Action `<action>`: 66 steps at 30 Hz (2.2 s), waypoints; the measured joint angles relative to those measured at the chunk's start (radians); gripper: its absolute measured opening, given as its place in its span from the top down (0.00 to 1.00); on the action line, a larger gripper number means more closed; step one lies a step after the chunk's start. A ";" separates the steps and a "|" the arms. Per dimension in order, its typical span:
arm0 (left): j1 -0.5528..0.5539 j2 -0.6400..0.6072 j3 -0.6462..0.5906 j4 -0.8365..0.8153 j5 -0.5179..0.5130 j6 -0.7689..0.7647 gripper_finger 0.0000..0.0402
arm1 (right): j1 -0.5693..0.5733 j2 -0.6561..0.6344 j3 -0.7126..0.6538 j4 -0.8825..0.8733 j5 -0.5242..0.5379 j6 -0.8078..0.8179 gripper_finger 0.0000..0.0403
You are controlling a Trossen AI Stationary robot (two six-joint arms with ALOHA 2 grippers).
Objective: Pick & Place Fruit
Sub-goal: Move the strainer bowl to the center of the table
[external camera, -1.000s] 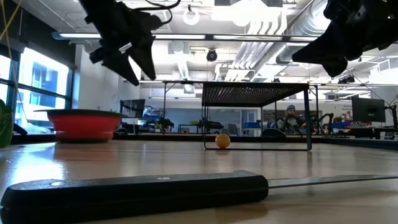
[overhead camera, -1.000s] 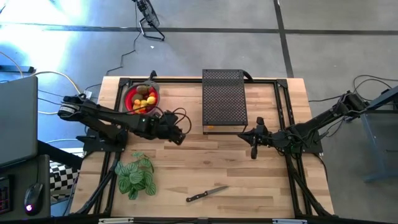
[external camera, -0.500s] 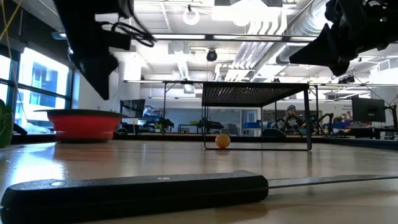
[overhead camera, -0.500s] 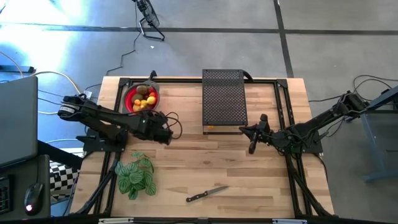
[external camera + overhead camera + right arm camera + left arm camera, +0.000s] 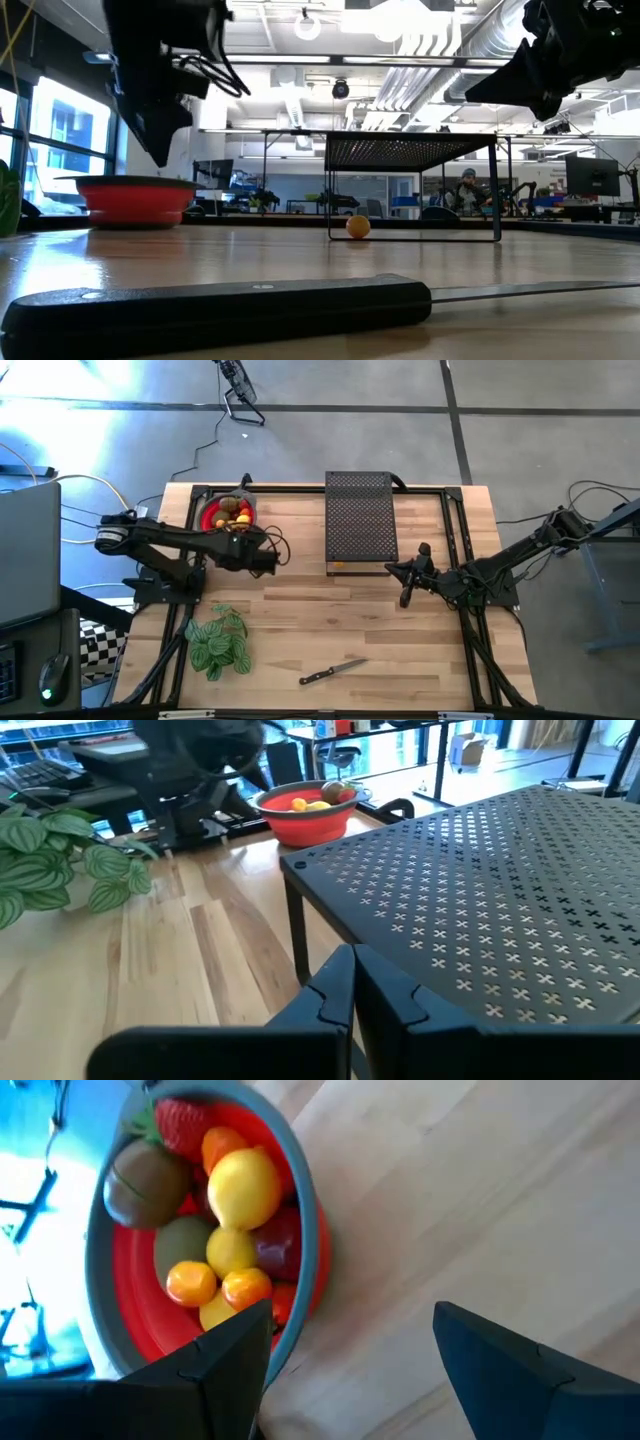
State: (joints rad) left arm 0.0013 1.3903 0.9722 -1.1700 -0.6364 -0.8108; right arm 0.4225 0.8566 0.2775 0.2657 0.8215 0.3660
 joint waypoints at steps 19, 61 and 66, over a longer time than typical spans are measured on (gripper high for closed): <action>0.132 0.000 0.000 0.048 0.051 0.090 0.33 | 0.000 0.000 0.000 0.000 -0.013 -0.001 0.99; 0.233 0.001 -0.192 0.267 0.026 0.202 0.50 | 0.000 0.000 0.000 0.000 -0.010 0.003 0.99; 0.263 0.001 -0.192 0.326 0.048 0.264 0.65 | 0.000 0.000 0.000 -0.001 -0.012 0.003 0.99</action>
State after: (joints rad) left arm 0.2643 1.3914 0.7807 -0.8440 -0.5888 -0.5468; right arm 0.4229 0.8564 0.2775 0.2651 0.8095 0.3695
